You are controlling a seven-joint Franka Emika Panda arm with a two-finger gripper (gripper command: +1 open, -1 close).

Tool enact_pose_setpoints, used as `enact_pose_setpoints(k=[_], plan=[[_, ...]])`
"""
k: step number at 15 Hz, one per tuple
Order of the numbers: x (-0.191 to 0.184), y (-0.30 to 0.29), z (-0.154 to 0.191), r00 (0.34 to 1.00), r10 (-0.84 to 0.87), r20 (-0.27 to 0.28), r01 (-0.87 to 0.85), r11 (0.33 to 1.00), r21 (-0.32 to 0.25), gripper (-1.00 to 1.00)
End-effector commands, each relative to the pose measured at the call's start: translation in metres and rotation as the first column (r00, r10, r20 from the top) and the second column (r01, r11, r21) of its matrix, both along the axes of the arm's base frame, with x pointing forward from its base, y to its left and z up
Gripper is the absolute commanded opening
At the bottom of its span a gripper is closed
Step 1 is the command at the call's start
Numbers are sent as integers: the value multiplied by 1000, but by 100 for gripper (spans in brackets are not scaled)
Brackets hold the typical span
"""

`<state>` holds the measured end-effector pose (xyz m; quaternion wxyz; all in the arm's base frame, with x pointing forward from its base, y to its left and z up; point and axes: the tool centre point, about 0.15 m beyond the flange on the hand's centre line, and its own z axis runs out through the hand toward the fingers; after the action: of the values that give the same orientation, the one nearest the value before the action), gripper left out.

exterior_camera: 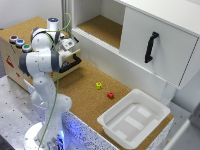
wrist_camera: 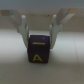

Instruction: Put the purple block on top of the drawer

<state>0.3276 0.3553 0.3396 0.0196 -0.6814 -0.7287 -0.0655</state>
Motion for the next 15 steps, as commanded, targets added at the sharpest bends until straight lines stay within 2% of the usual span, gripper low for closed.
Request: enact_pose_setpoints(k=[1,5,7,9,13,15], plan=[[-3,25,69,998,18,58,-13,996,-90,-100],[-29,59,113,985,80,153,-61,990,-124,-100],[-43,79,132,978,118,171,-97,987,-126,-100],[-59,96,137,970,154,189,-130,983,-133,-100],[-68,127,140,970,167,179,-148,983,-112,-100],[-59,134,137,976,144,163,-128,986,-102,-100]])
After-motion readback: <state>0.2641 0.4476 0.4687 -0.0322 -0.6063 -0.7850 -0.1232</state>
